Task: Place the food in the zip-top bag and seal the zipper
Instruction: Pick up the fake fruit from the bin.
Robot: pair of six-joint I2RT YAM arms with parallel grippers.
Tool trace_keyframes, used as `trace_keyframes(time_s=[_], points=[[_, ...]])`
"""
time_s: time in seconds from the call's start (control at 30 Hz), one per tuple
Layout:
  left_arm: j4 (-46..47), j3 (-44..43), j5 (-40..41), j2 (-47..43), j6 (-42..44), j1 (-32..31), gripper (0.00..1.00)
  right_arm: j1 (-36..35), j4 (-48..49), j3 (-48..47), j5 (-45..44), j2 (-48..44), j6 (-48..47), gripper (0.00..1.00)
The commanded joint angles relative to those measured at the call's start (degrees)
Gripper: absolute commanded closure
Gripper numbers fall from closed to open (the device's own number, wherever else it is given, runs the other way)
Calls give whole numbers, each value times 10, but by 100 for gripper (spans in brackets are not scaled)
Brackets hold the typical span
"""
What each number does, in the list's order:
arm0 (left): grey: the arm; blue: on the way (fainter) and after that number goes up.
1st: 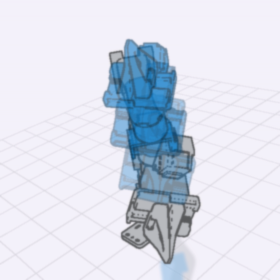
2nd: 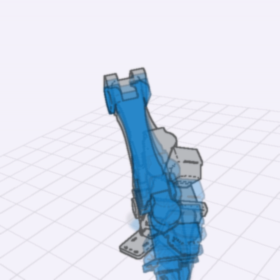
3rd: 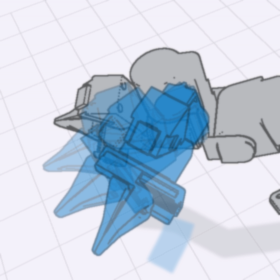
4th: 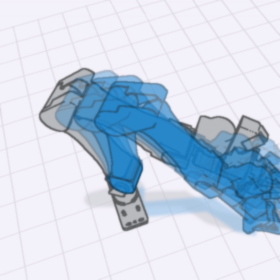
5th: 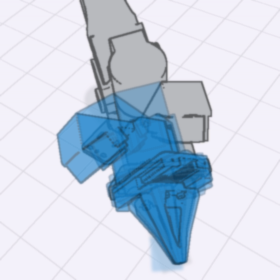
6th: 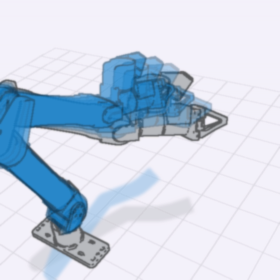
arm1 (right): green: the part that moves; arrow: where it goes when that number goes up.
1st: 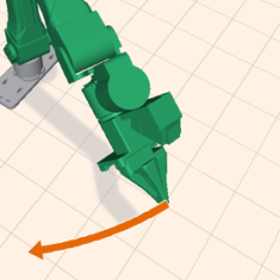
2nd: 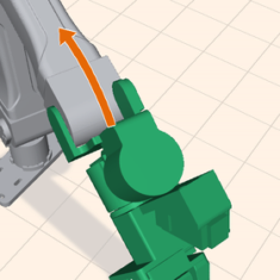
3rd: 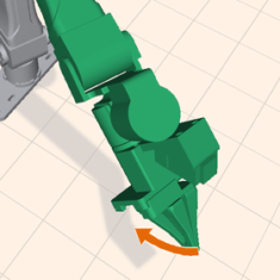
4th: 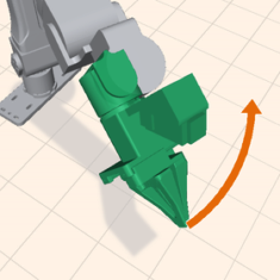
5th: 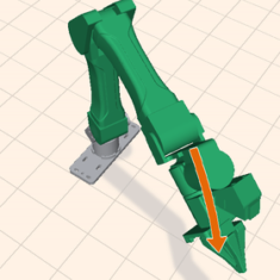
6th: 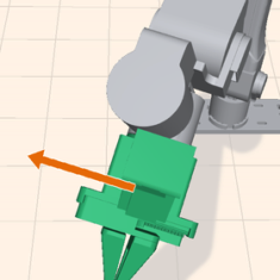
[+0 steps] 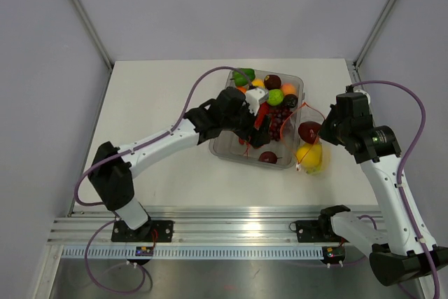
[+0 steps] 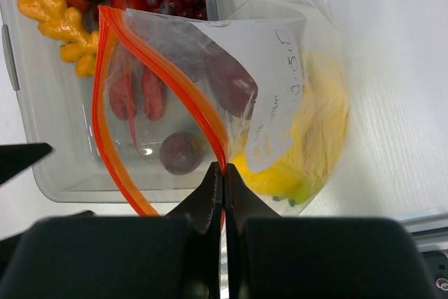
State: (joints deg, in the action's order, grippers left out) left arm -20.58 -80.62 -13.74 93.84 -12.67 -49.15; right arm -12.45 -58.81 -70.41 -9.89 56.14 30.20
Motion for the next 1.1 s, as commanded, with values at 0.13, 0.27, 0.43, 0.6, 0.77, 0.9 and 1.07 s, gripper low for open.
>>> trace_keyframes(time_s=[0.13,0.27,0.43,0.6,0.77,0.9,1.07], points=[[30,31,-44,58,29,-18,1,-3,12,-6,-2,0,-4,100],[13,-4,-53,117,40,-20,1,-3,6,-7,-3,-3,-3,100],[3,-33,-67,179,44,-22,6,-3,-3,-8,-12,-9,-6,100],[-1,-53,-47,208,44,-38,13,-3,-2,-7,-10,-10,-2,100],[-18,-84,-31,235,50,-45,19,-3,-4,-11,-9,-9,-2,100],[-25,-91,-29,249,55,-46,22,-4,-6,-13,-13,-9,-4,100],[-39,-103,-31,268,57,-46,25,-3,-4,-10,-12,-9,-3,100]])
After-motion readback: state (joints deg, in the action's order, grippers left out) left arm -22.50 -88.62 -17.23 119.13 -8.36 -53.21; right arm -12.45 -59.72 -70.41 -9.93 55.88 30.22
